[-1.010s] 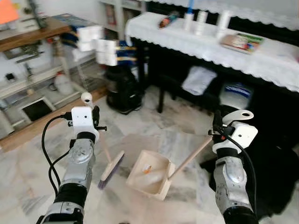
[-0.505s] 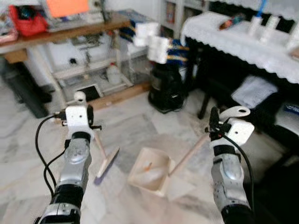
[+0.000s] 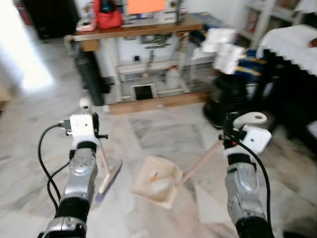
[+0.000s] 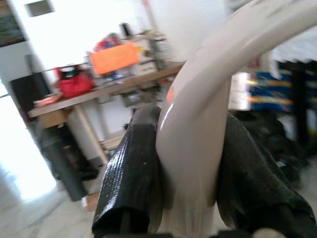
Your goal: Sweep floor
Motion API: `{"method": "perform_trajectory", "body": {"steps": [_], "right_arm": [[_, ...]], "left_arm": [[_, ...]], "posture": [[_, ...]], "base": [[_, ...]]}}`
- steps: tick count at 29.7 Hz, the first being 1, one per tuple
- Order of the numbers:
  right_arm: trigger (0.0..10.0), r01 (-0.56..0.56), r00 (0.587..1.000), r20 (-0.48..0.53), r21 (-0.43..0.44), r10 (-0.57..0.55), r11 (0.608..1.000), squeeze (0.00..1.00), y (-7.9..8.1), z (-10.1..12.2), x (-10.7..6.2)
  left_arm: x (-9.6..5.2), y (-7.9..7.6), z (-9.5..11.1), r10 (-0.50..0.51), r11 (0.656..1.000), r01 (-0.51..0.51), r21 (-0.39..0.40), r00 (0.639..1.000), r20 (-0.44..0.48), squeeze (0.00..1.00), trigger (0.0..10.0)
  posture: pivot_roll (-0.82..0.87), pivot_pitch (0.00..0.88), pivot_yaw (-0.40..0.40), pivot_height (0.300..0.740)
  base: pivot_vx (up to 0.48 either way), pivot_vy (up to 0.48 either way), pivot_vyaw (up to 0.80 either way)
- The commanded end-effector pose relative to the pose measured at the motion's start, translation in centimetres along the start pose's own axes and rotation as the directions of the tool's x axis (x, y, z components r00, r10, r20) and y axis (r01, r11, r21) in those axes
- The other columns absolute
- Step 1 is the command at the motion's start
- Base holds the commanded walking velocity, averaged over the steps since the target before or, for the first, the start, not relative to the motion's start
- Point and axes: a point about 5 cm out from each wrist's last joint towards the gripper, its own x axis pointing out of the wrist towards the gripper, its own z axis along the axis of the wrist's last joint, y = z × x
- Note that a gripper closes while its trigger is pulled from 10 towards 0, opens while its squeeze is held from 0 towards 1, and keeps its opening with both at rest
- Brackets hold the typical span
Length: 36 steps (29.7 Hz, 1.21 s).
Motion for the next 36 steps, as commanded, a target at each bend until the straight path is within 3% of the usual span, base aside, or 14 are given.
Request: {"method": "perform_trajectory", "body": {"steps": [1, 4, 18, 36], "right_arm": [[10.0, -0.023, 0.998, 0.051, 0.003, 0.023, 1.000, 0.00, 0.74, 1.17, 0.65], [10.0, -0.027, 0.998, 0.052, 0.008, 0.027, 1.000, 0.00, 0.83, 1.18, 0.64], [10.0, -0.025, 0.999, 0.045, 0.040, 0.024, 0.999, 0.00, 0.81, 1.16, 0.70], [10.0, -0.035, 0.999, 0.029, 0.059, 0.033, 0.998, 0.00, 1.23, 0.79, 0.55]], "left_arm": [[0.40, 0.52, 1.12, 0.022, 1.000, -0.022, -0.005, 0.999, 0.049, 0.00, 10.0], [0.29, 0.51, 1.01, 0.022, 1.000, -0.021, -0.003, 0.999, 0.044, 0.00, 10.0], [0.18, 0.44, 0.84, 0.021, 1.000, -0.021, -0.009, 0.999, 0.027, 0.00, 10.0], [0.08, 0.94, 0.89, 0.028, 1.000, -0.028, 0.006, 0.999, 0.022, 0.00, 10.0]], "posture": [[-0.02, 0.000, 0.011, 0.740], [-0.02, 0.000, 0.008, 0.740], [-0.02, 0.000, 0.008, 0.740], [-0.01, 0.000, 0.016, 0.740]], "base": [[0.000, 0.000, 0.80], [0.000, 0.000, 0.80], [0.000, 0.000, 0.00], [0.000, 0.344, 0.00]]}}
